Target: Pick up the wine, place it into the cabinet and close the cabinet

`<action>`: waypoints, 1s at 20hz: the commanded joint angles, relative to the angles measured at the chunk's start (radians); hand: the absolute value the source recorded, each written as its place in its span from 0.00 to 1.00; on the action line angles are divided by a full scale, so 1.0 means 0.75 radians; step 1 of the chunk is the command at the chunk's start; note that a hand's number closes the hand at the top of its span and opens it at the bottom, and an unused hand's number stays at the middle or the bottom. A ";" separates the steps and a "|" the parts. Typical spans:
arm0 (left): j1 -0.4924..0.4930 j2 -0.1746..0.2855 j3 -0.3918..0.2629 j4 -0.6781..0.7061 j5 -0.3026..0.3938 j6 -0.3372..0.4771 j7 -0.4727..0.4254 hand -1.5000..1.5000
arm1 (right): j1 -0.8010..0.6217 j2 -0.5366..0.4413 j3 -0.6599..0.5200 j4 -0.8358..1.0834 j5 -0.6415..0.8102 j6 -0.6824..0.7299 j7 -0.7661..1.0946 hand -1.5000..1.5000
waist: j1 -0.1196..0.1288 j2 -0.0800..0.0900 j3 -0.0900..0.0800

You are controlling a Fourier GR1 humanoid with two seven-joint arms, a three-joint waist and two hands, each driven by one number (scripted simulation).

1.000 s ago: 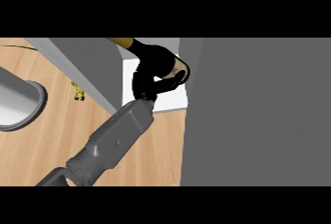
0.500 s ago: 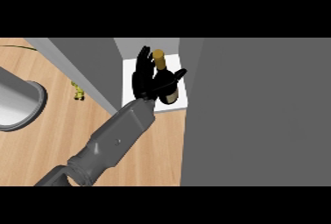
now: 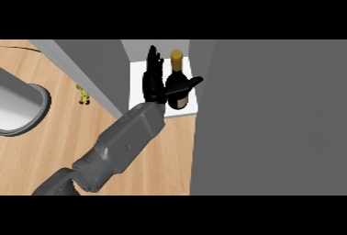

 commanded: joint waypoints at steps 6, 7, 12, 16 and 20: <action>-0.032 0.000 -0.061 -0.007 0.005 0.014 -0.071 0.00 | -0.034 -0.019 -0.037 -0.006 -0.039 -0.013 0.045 0.00 | 0.000 0.002 -0.001; -0.001 0.000 -0.061 -0.022 0.007 -0.029 -0.083 0.00 | 0.060 0.015 0.013 -0.052 0.016 -0.020 0.009 0.00 | 0.032 -0.012 -0.001; -0.018 0.000 -0.074 -0.102 0.057 0.035 -0.144 0.00 | 0.032 0.003 0.020 -0.026 -0.009 -0.002 0.022 0.00 | 0.021 -0.011 0.000; 0.000 0.000 -0.119 -0.192 0.083 0.035 -0.120 0.00 | -0.031 -0.001 -0.025 0.069 0.008 -0.002 -0.028 0.00 | 0.066 -0.017 0.000; 0.058 0.000 -0.163 -0.262 0.087 0.016 -0.142 0.00 | 0.083 0.016 0.023 -0.004 0.034 -0.002 -0.023 0.00 | 0.093 -0.029 0.001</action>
